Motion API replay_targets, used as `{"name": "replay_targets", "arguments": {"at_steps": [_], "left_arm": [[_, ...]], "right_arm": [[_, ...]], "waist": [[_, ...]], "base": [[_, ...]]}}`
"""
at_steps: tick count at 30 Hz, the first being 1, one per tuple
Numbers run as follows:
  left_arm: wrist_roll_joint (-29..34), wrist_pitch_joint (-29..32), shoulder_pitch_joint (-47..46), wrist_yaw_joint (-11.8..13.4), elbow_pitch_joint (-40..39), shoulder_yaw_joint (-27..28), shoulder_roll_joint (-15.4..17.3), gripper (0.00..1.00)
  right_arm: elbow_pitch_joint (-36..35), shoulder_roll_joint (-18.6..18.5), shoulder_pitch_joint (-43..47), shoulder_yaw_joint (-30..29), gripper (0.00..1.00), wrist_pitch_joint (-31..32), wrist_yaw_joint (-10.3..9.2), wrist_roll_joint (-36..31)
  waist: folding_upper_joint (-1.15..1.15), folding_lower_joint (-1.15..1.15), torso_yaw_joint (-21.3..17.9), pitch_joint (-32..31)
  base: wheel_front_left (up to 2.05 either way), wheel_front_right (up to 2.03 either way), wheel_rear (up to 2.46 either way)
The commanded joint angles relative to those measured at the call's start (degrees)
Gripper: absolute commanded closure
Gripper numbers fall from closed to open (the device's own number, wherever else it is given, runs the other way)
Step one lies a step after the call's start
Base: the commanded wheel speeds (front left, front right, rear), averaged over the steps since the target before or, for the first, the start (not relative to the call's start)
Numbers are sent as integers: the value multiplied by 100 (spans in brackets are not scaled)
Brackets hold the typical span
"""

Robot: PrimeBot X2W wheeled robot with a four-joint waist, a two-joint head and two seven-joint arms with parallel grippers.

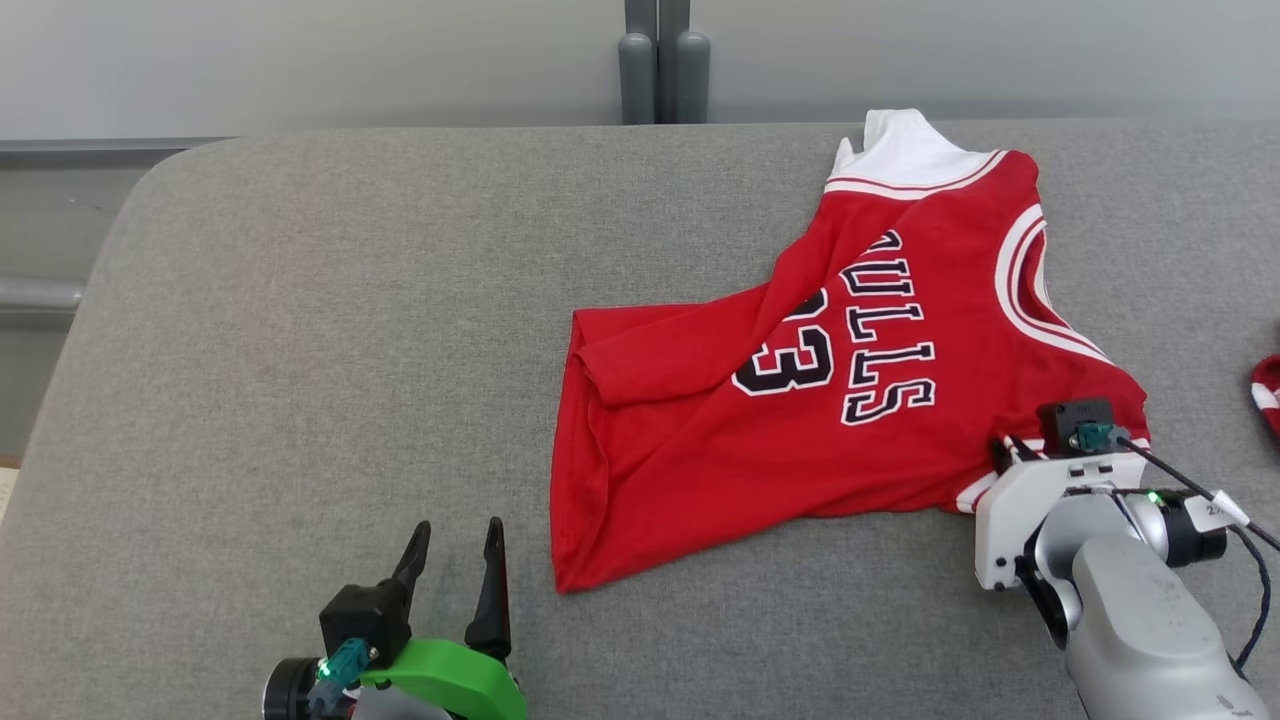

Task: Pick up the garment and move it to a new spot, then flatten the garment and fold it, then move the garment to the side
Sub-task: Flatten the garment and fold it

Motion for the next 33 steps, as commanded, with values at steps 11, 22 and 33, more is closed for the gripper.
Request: {"name": "replay_targets", "arguments": {"at_steps": [11, 22, 33], "left_arm": [[31, 3, -9, -50, -14, -79, 22, 0], [54, 2, 110, 11, -84, -19, 21, 0], [198, 2, 181, 38, -269, 74, 22, 0]], "right_arm": [[186, 7, -993, -256, 0, -406, 1, -358], [313, 247, -880, -1225, 0, -1486, 1, -717], [-1785, 406, 701, -1564, 0, -1522, 2, -11]], "waist": [[0, 0, 381, 124], [0, 0, 260, -14], [0, 0, -216, -231]], "base": [[0, 0, 0], [0, 0, 0], [0, 0, 0]]}}
